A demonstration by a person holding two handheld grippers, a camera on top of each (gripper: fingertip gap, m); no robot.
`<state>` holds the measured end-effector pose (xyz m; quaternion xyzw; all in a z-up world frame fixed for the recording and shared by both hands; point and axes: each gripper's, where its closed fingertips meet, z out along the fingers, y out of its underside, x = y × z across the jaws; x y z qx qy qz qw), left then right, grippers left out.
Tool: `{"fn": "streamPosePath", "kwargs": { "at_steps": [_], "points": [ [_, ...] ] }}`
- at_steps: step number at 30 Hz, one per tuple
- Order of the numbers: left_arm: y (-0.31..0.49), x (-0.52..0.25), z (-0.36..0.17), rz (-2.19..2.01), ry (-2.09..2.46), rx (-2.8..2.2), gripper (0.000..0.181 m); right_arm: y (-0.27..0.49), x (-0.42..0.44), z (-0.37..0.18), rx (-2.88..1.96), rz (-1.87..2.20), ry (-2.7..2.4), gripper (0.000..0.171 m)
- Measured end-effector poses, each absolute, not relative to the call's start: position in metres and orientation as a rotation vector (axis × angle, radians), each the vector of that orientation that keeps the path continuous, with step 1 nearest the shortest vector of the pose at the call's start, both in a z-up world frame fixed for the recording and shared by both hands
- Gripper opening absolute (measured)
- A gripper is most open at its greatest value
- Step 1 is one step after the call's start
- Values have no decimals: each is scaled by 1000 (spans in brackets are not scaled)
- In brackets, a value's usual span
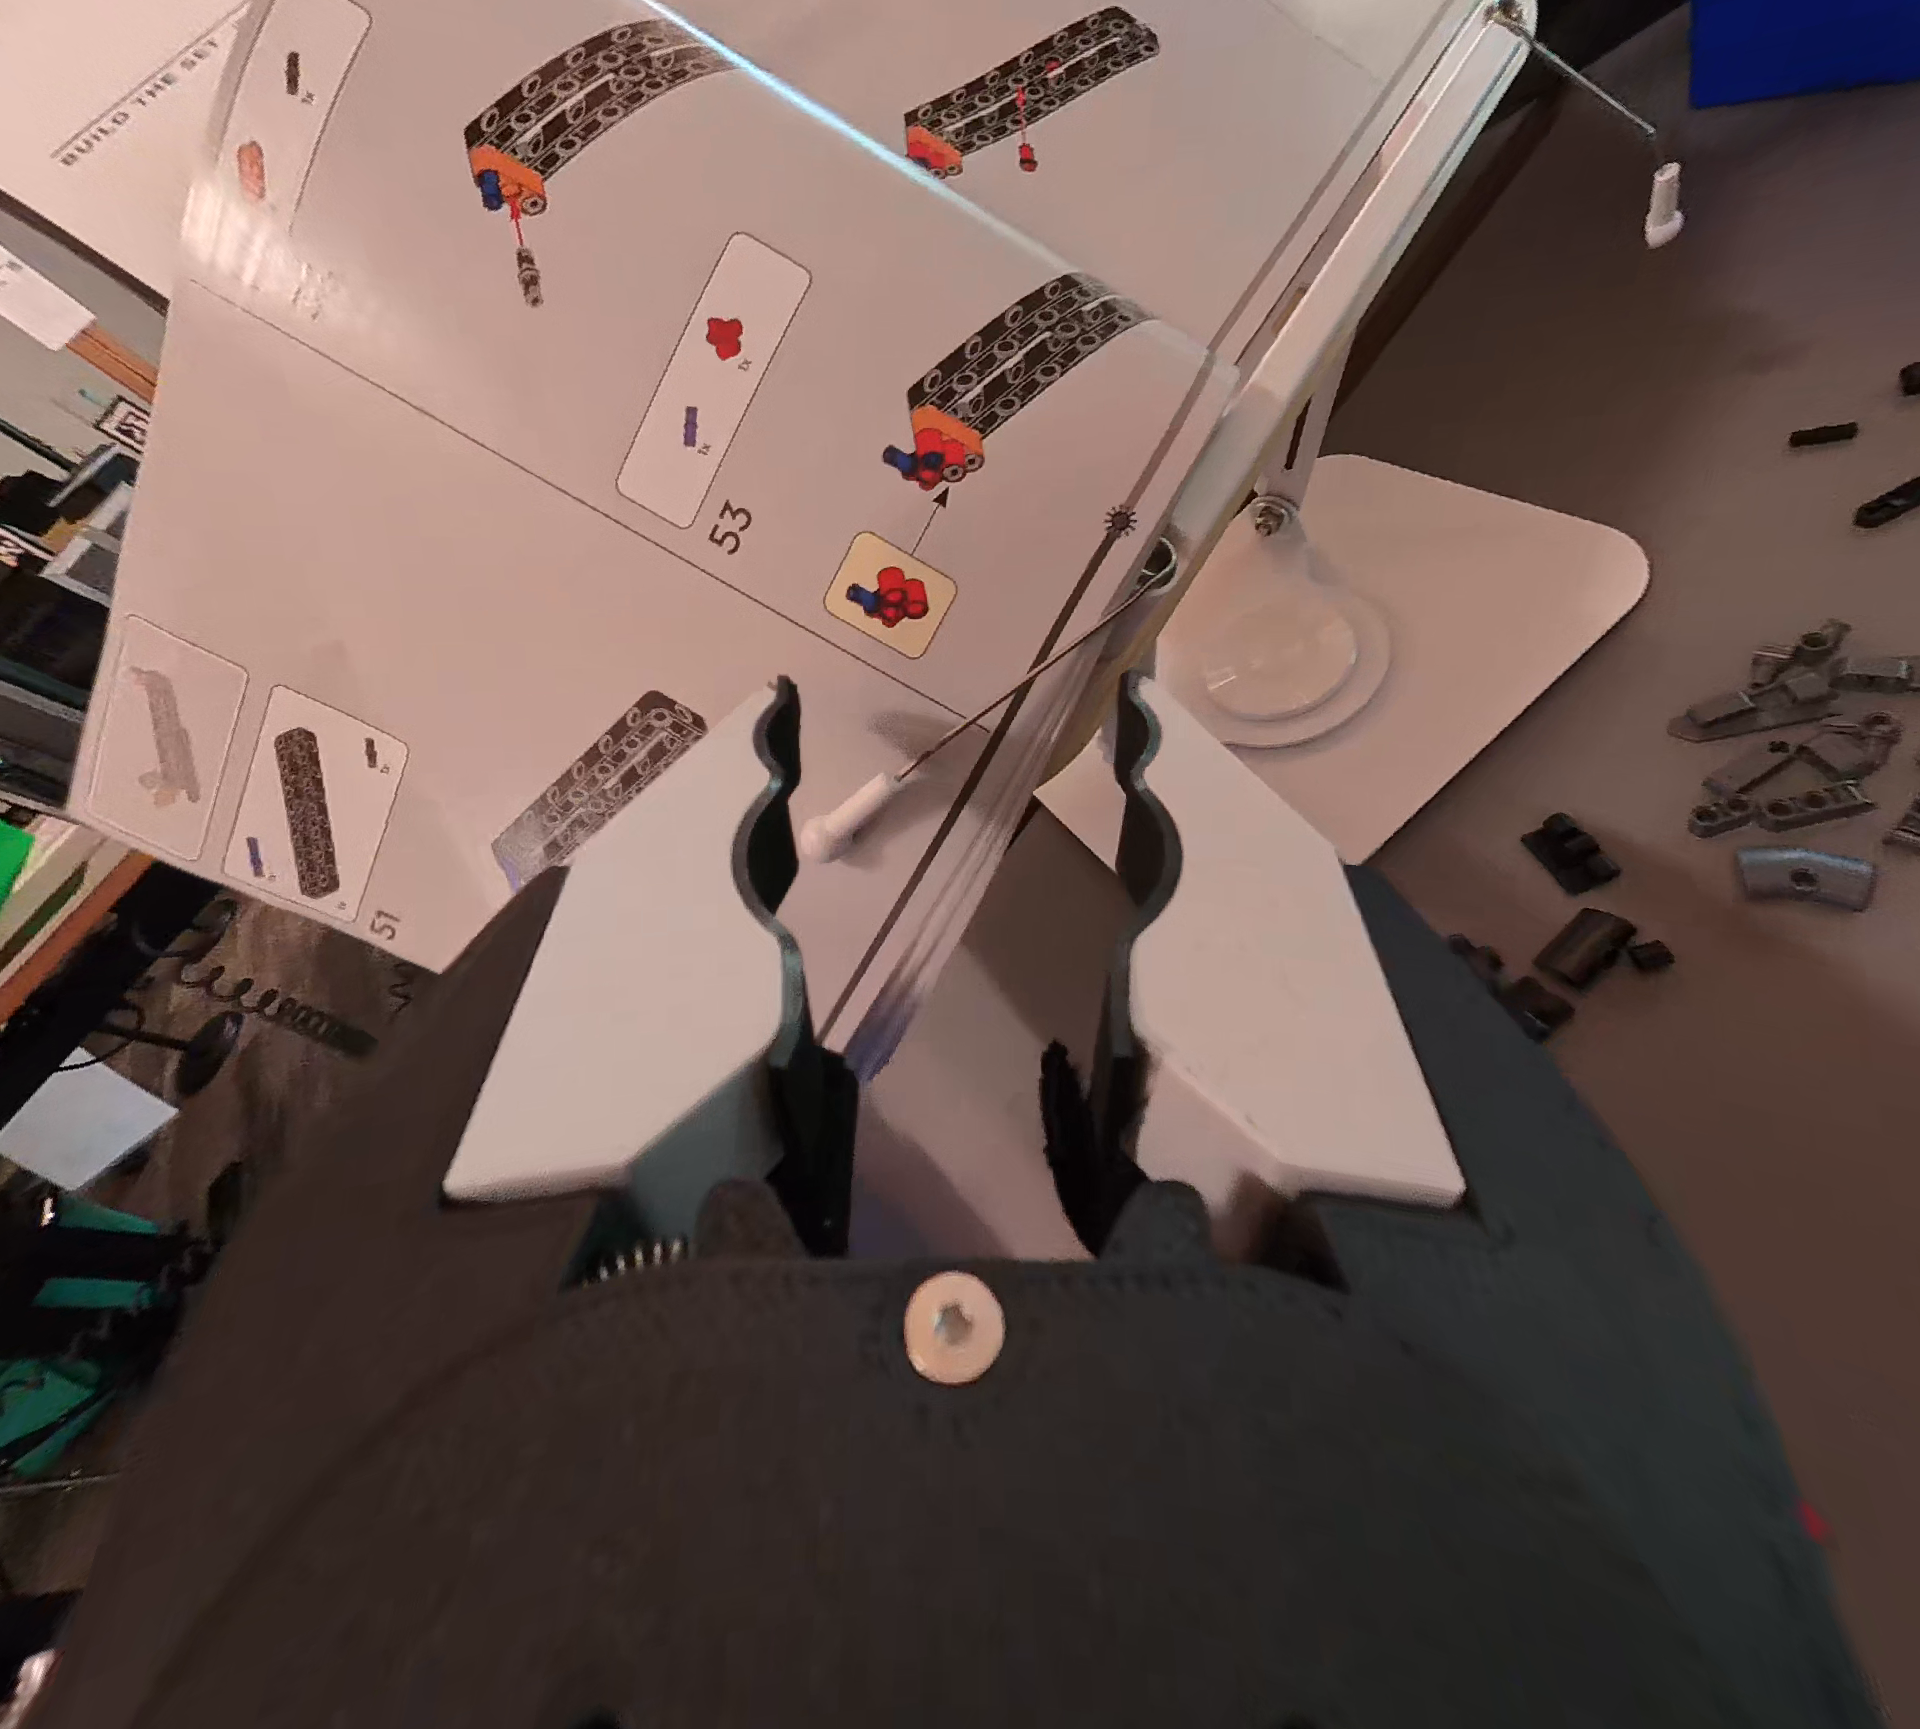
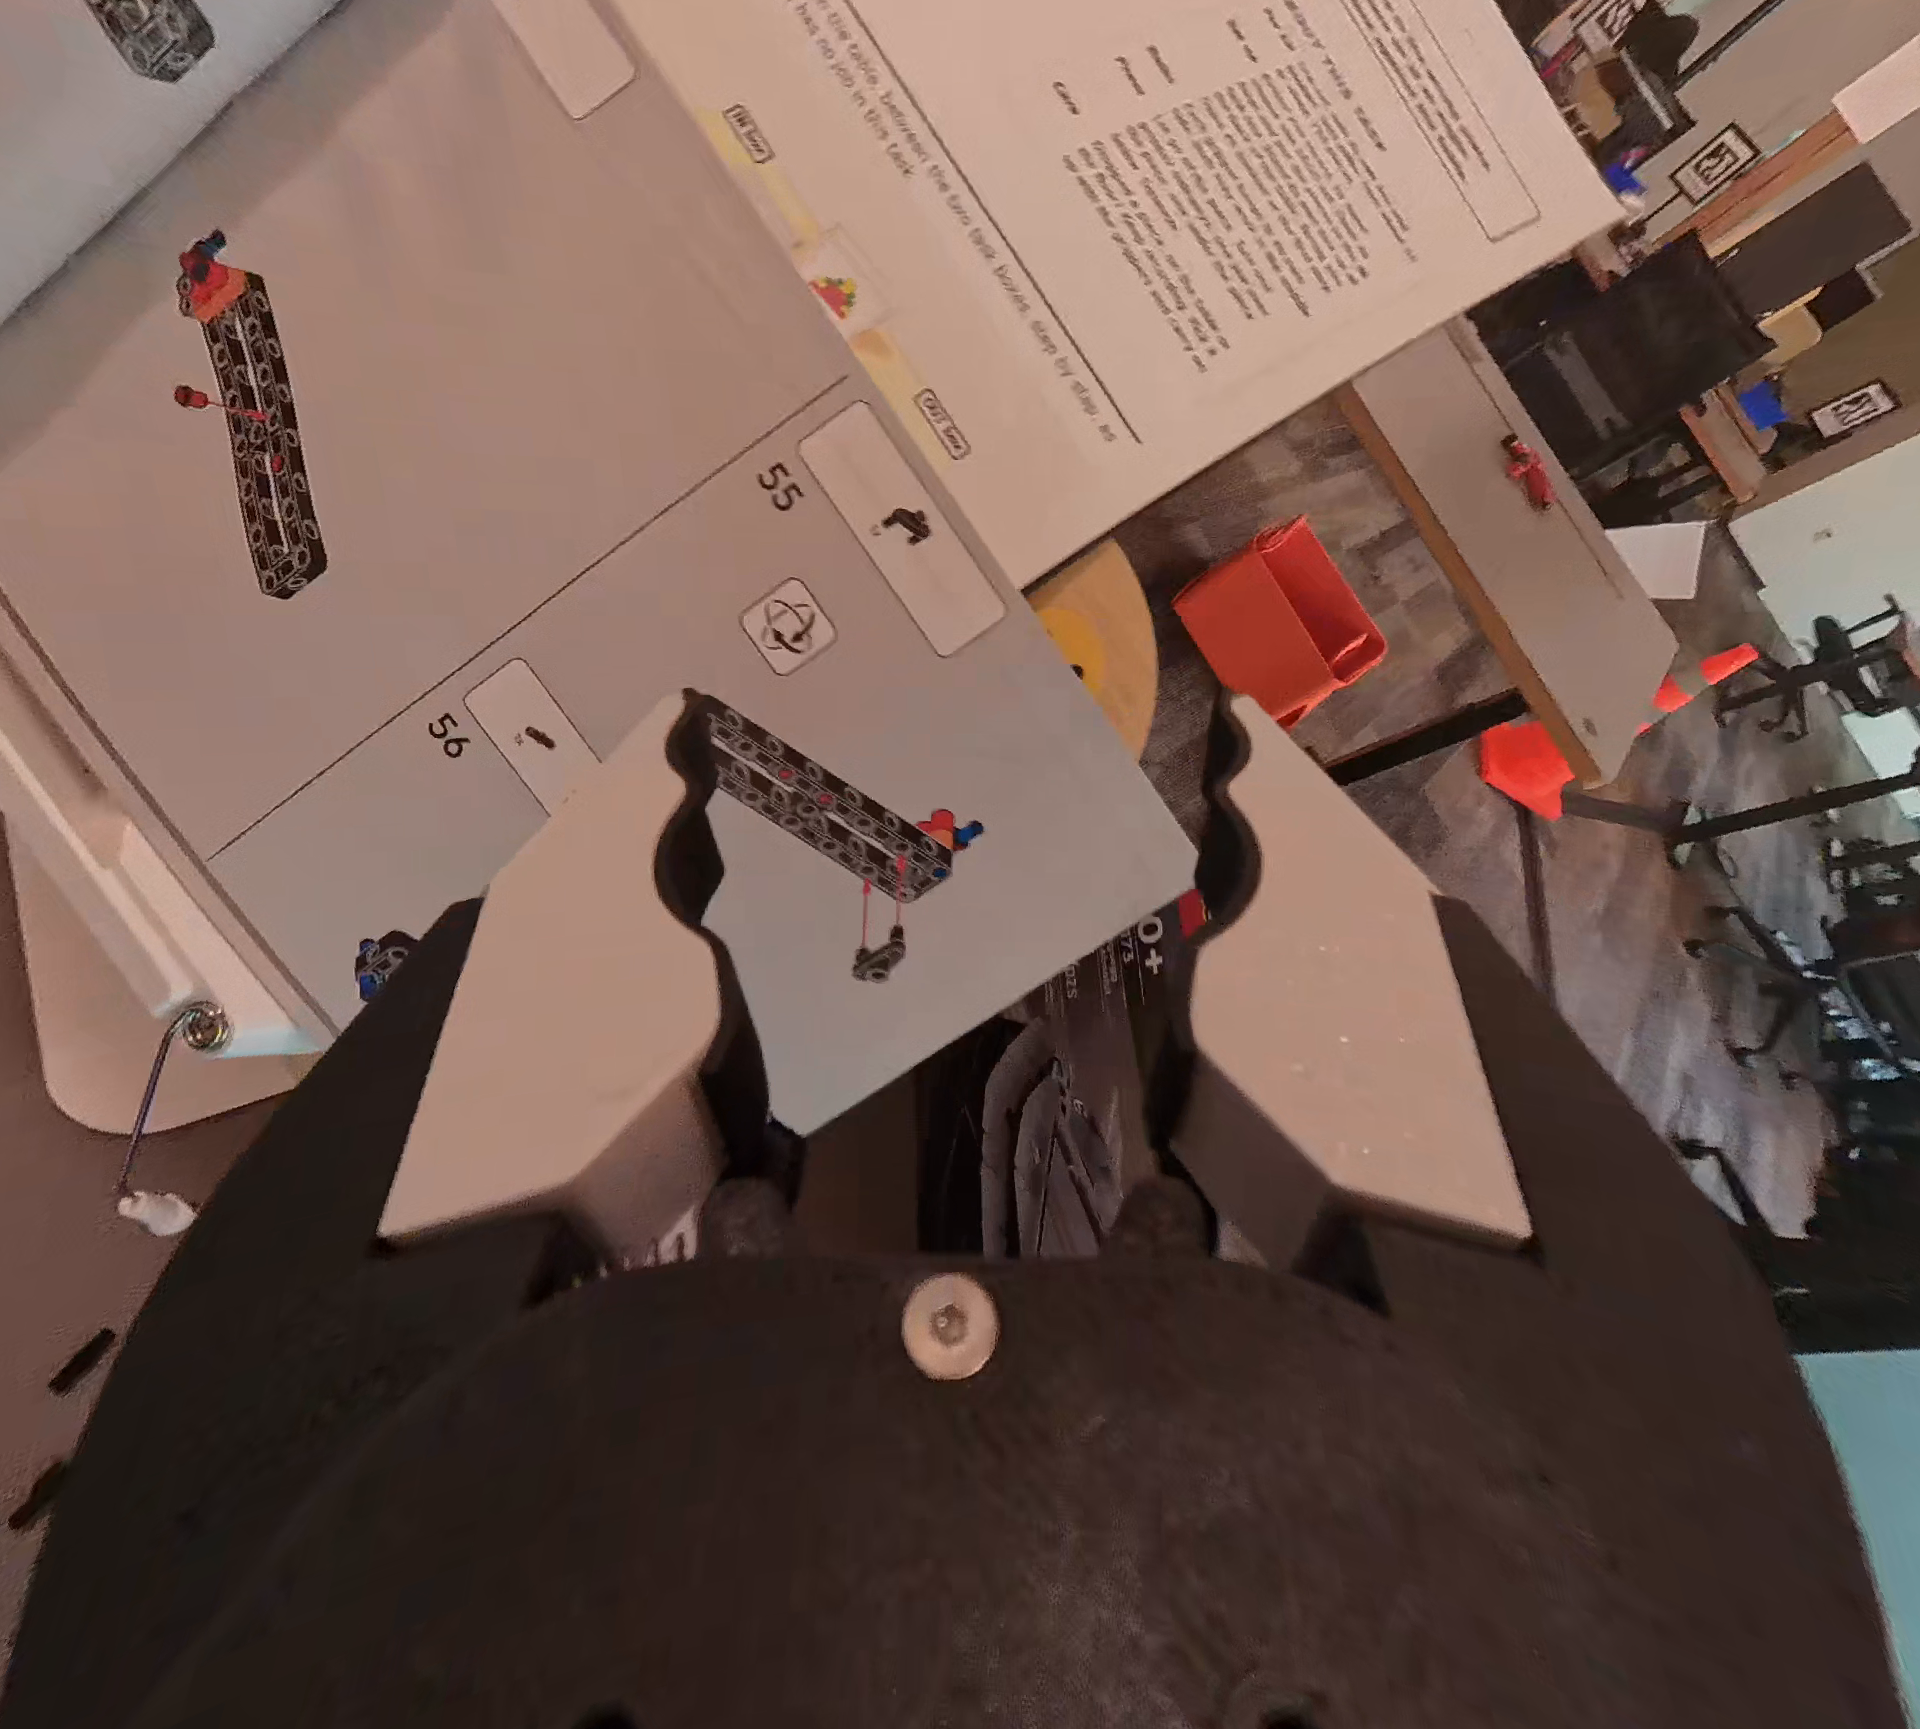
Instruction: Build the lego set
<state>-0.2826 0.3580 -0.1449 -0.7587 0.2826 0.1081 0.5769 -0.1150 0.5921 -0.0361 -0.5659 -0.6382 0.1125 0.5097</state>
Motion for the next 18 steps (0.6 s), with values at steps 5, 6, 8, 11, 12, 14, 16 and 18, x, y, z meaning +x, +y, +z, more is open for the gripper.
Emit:
{"fn": "streamPosePath", "kwargs": {
  "at_steps": [5,6,8,11,12,14,16,18],
  "points": [
    [368,-292,-148,355,709,-1788,59,603,-101,-43,-1444,287,-1591,87],
    [369,-292,-150,364,734,-1791,56,606,-99,-47,-1445,255,-1605,88],
    [371,-290,-151,370,758,-1783,54,609,-98,-54,-1438,210,-1643,88],
    [370,-290,-152,349,760,-1786,51,609,-99,-51,-1400,194,-1649,70],
    [369,-289,-152,346,765,-1785,49,608,-100,-50,-1400,204,-1655,70],
    [369,-288,-154,354,774,-1781,45,609,-101,-54,-1410,196,-1680,70],
    [368,-286,-155,345,776,-1785,39,610,-102,-59,-1416,179,-1695,74],
    [367,-283,-158,345,792,-1783,29,610,-103,-59,-1415,165,-1699,73]
  ]
}}
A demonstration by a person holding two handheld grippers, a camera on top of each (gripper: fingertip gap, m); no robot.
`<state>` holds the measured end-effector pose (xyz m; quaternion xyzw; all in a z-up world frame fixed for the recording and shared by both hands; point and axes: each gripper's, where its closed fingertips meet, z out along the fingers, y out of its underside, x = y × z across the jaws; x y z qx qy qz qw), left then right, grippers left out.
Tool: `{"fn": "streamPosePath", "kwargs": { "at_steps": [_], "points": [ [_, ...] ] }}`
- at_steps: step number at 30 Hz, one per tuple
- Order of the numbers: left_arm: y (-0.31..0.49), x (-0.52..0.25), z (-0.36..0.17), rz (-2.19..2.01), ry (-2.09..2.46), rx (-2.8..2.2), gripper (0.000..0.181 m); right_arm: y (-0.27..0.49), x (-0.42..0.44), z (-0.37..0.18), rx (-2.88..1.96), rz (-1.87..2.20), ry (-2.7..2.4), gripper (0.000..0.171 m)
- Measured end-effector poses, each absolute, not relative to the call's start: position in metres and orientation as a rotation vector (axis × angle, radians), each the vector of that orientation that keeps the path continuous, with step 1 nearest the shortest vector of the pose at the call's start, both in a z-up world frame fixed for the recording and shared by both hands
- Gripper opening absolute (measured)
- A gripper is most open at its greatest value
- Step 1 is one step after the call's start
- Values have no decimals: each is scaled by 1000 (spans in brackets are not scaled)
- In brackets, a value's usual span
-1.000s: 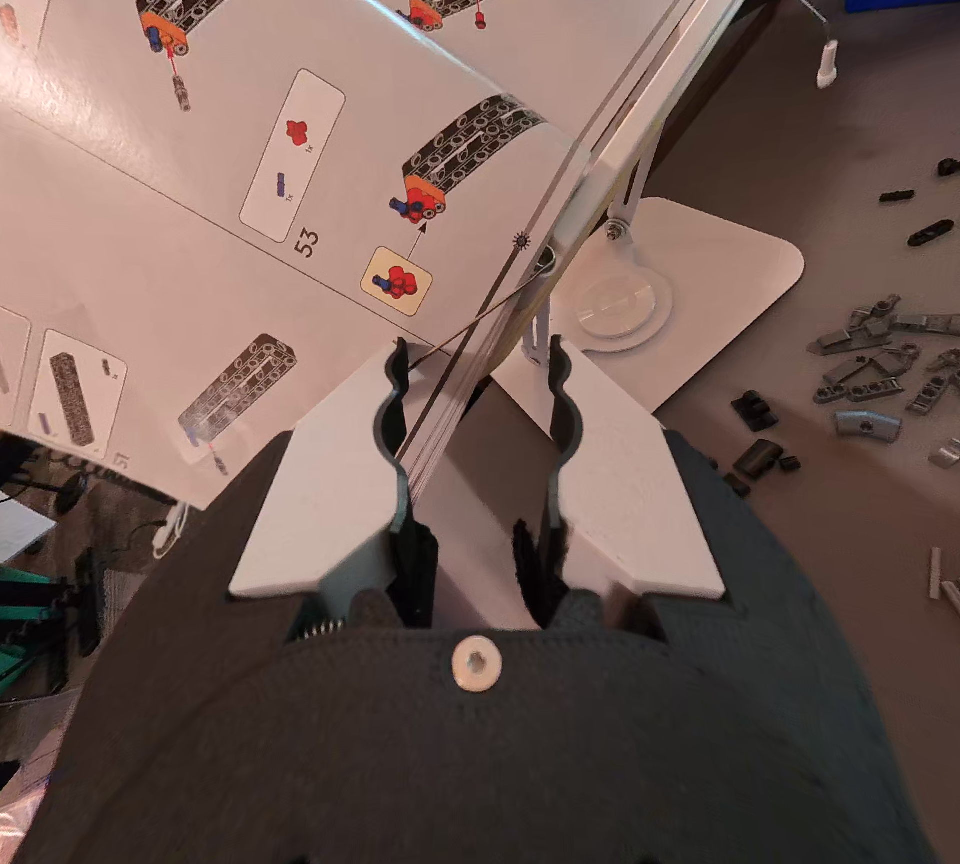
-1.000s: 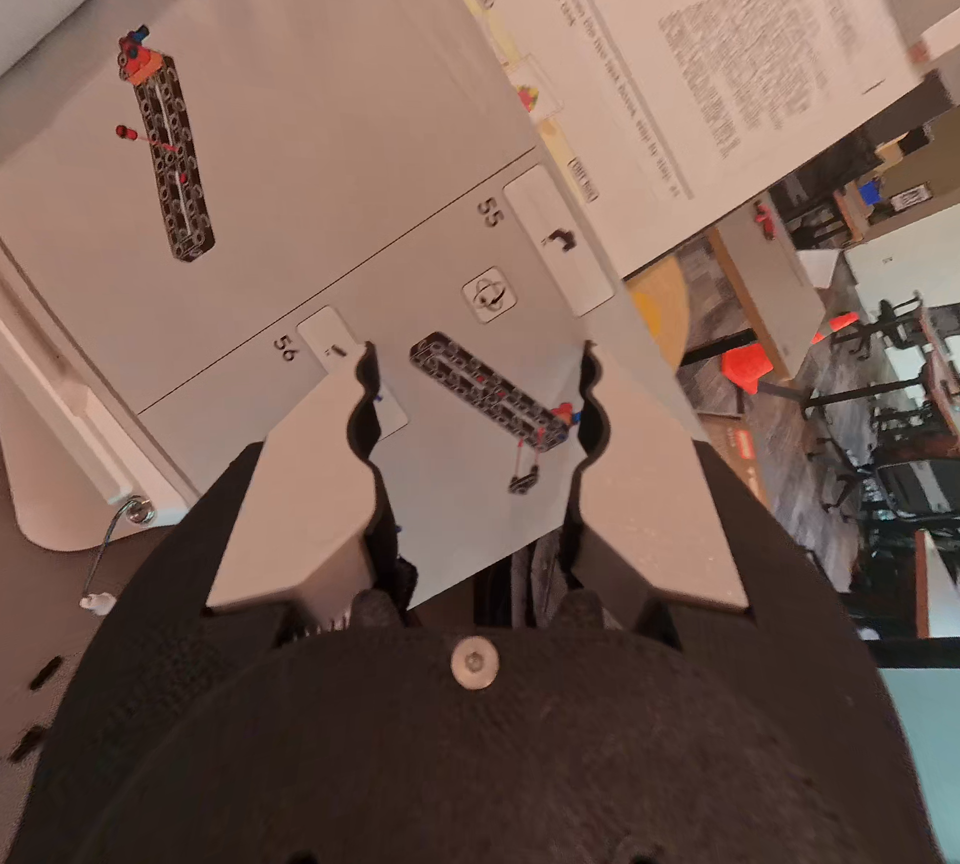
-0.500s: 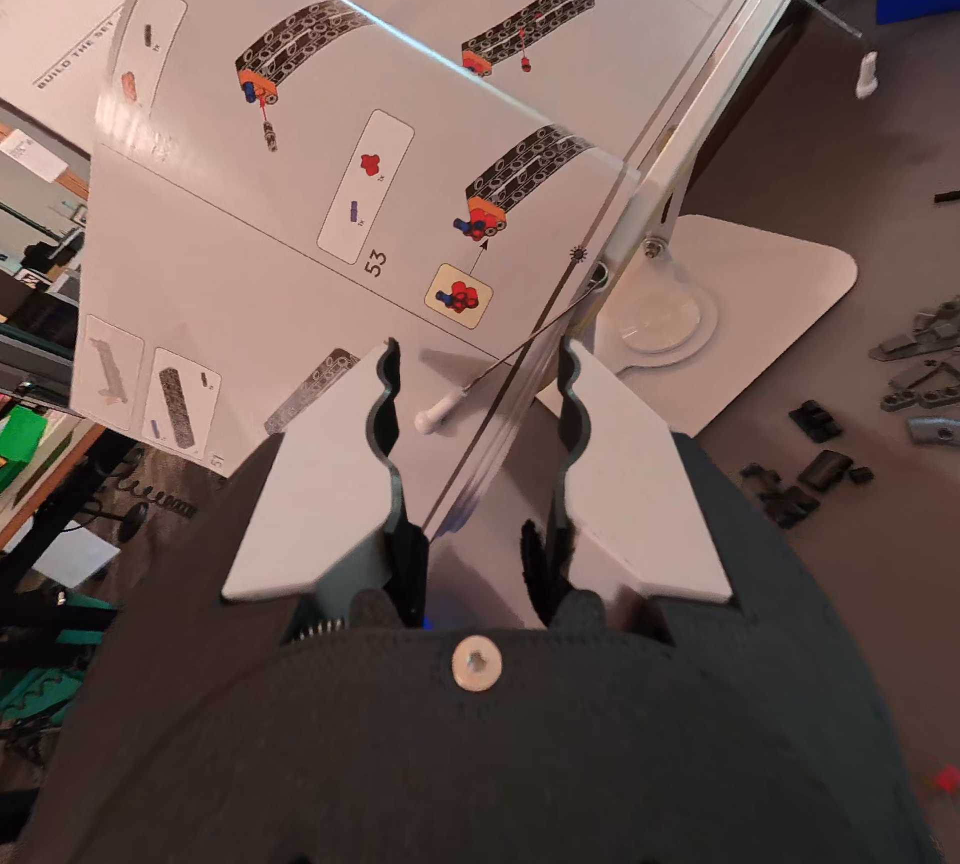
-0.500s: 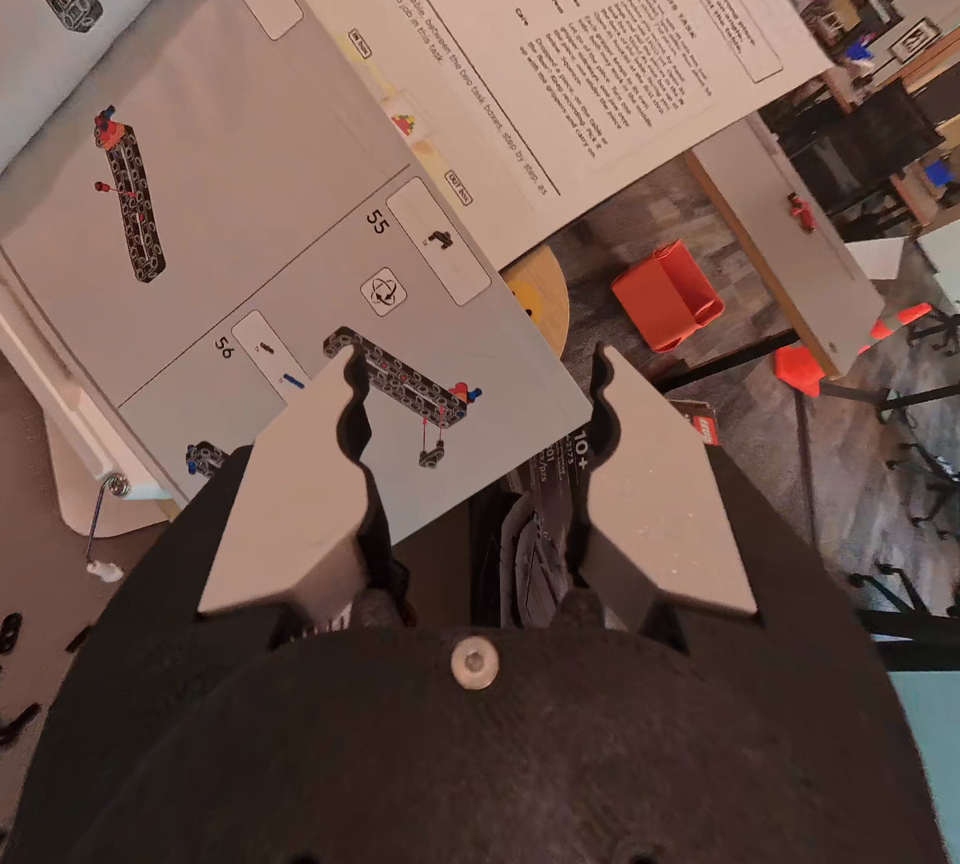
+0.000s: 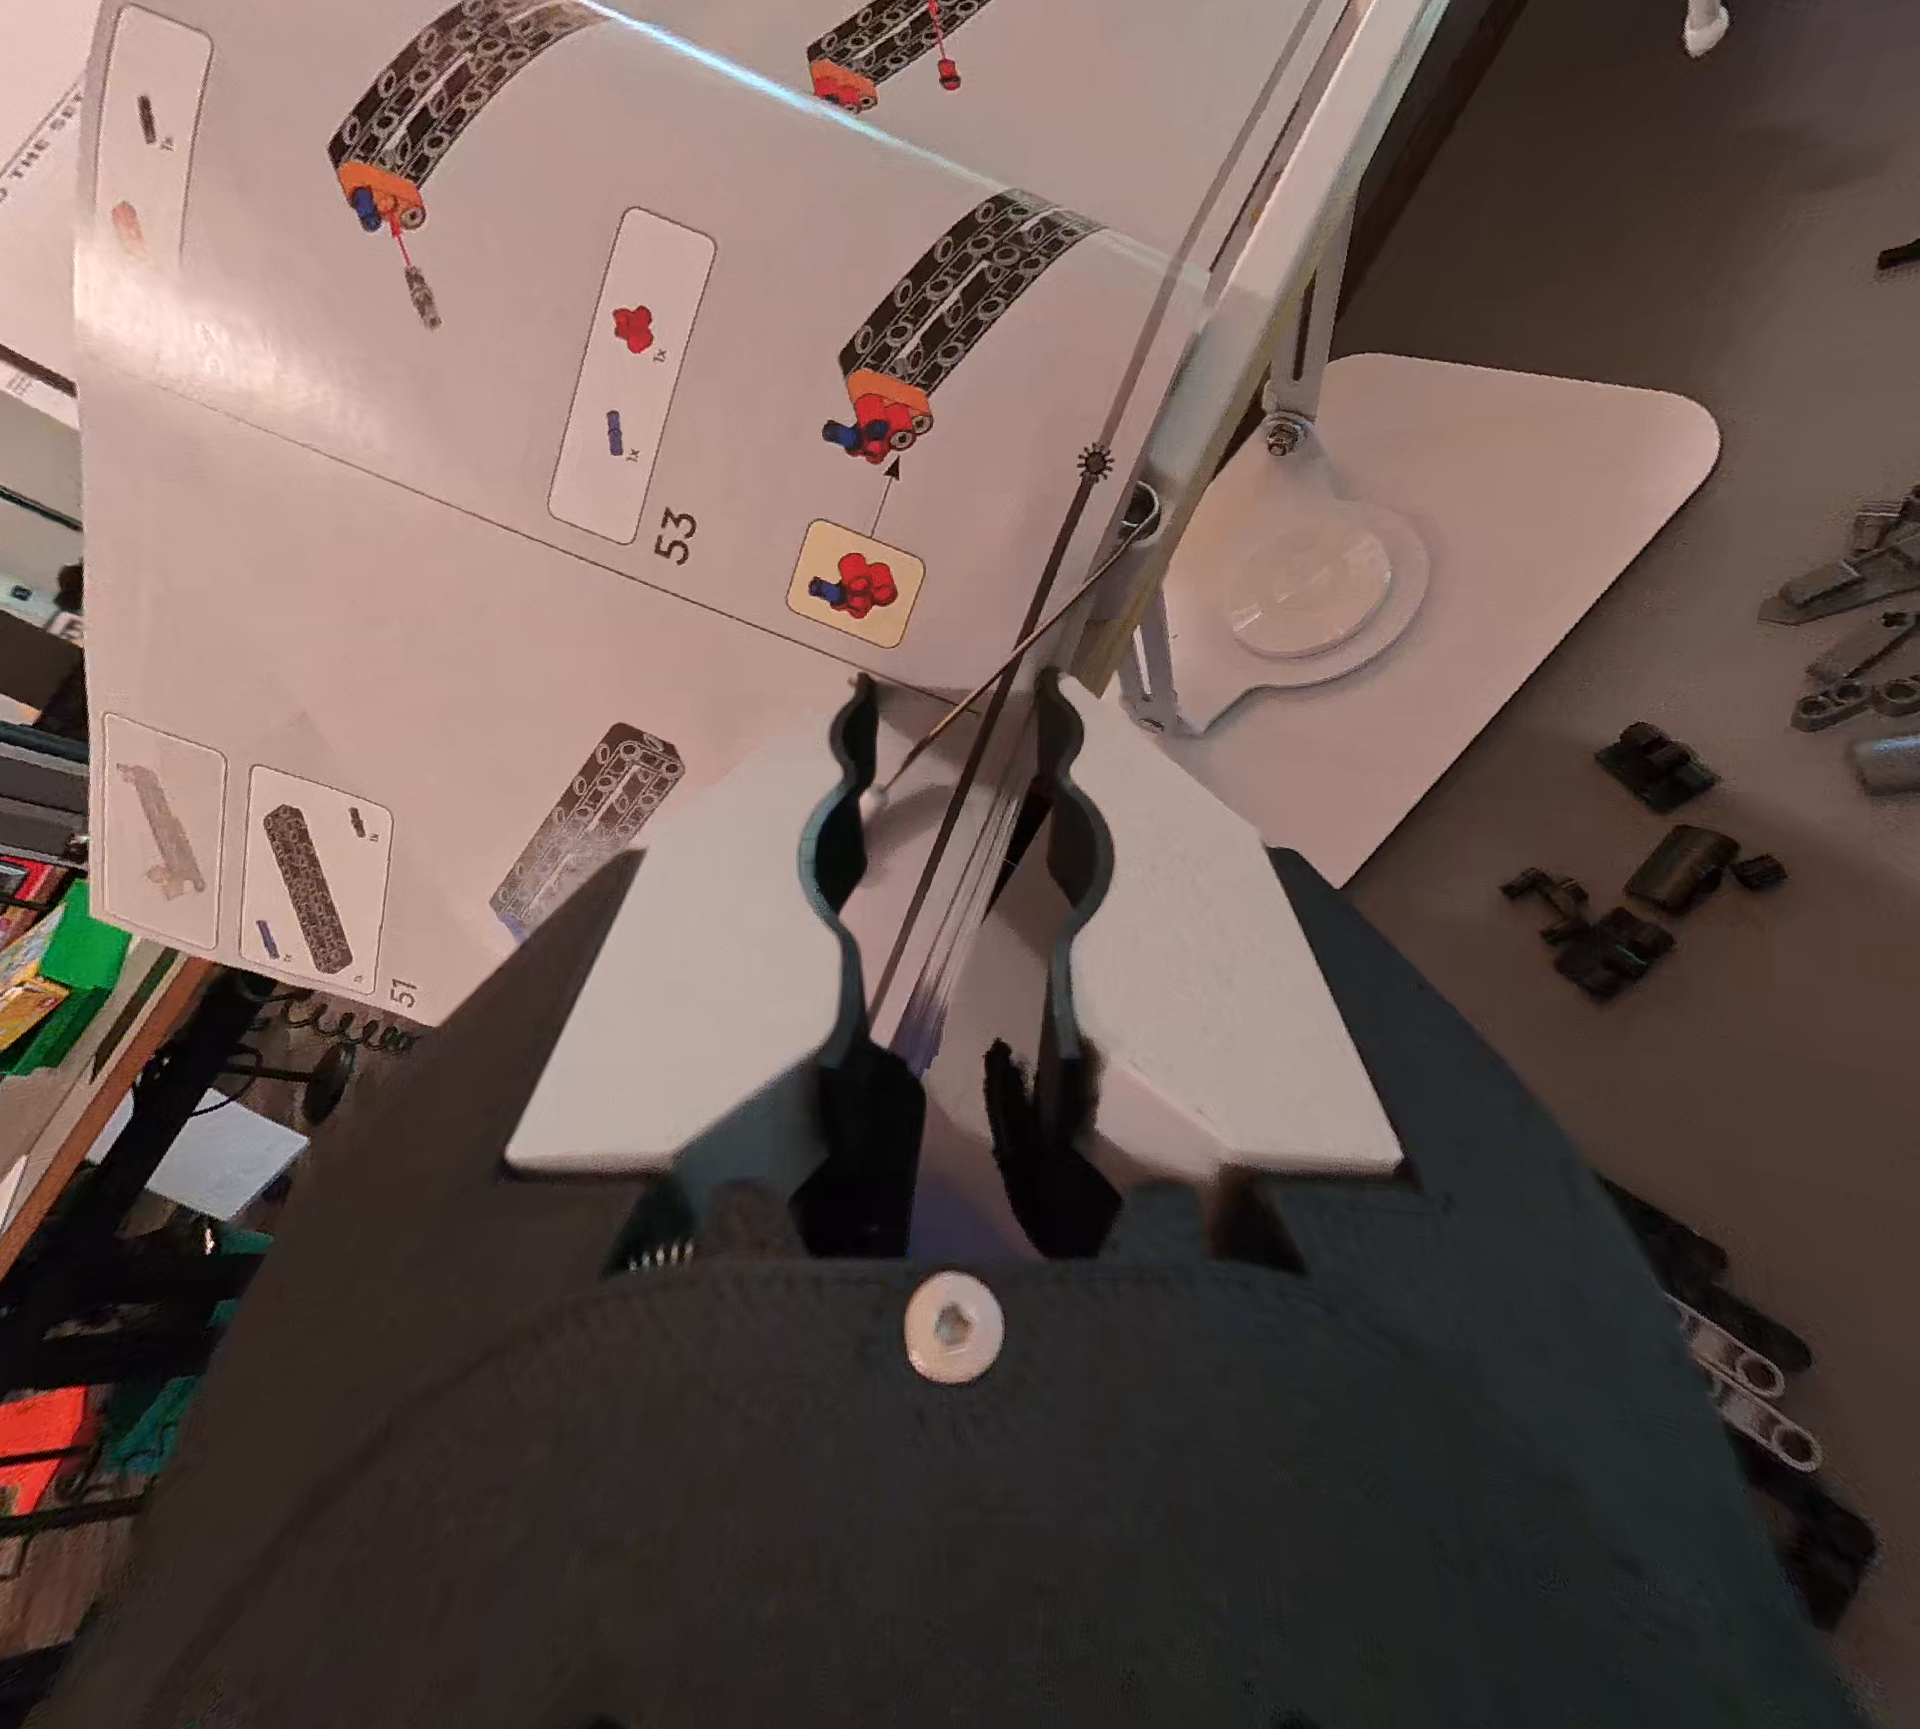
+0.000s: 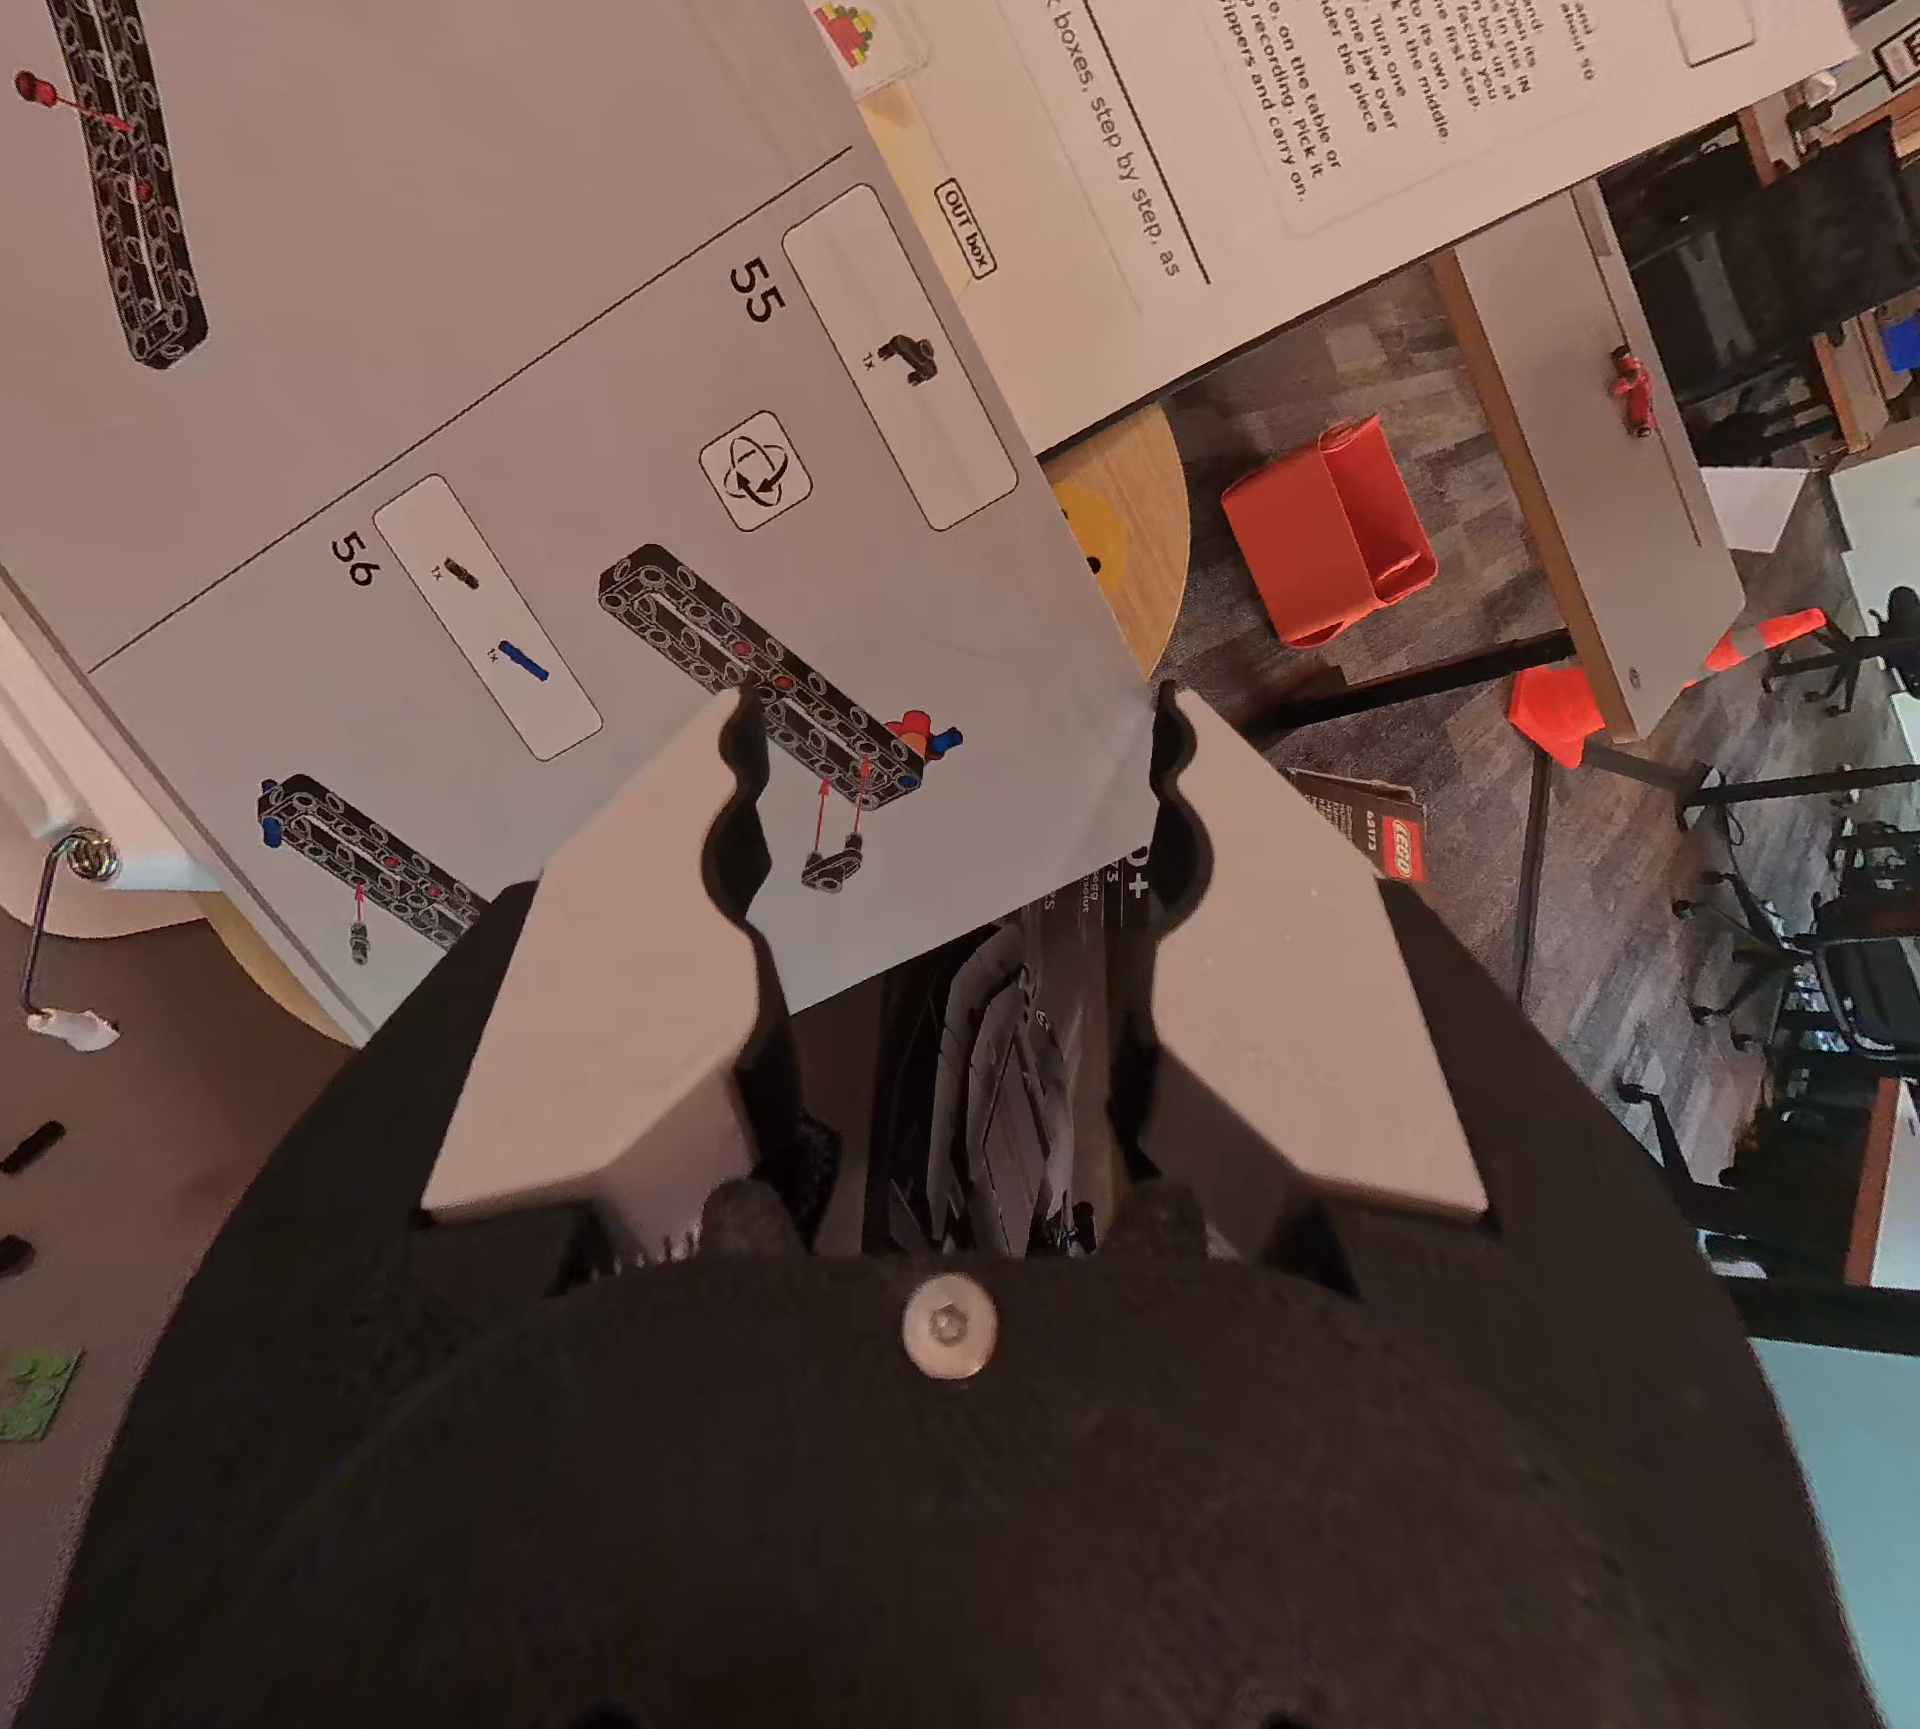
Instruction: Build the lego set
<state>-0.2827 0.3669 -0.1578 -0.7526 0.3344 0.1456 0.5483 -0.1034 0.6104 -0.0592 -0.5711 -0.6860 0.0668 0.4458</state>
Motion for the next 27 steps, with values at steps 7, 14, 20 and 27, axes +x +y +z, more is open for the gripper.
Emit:
{"fn": "streamPosePath", "kwargs": {
  "at_steps": [7,14,20,27],
  "points": [
    [362,-275,-154,367,850,-1753,21,612,-104,-59,-1393,130,-1699,69],
    [359,-280,-166,399,884,-1807,5,614,-104,-58,-1378,111,-1673,66],
    [353,-276,-174,387,906,-1849,1,616,-101,-54,-1354,88,-1632,49],
    [350,-271,-185,350,915,-1898,0,613,-101,-56,-1327,69,-1632,37]
  ]
}}
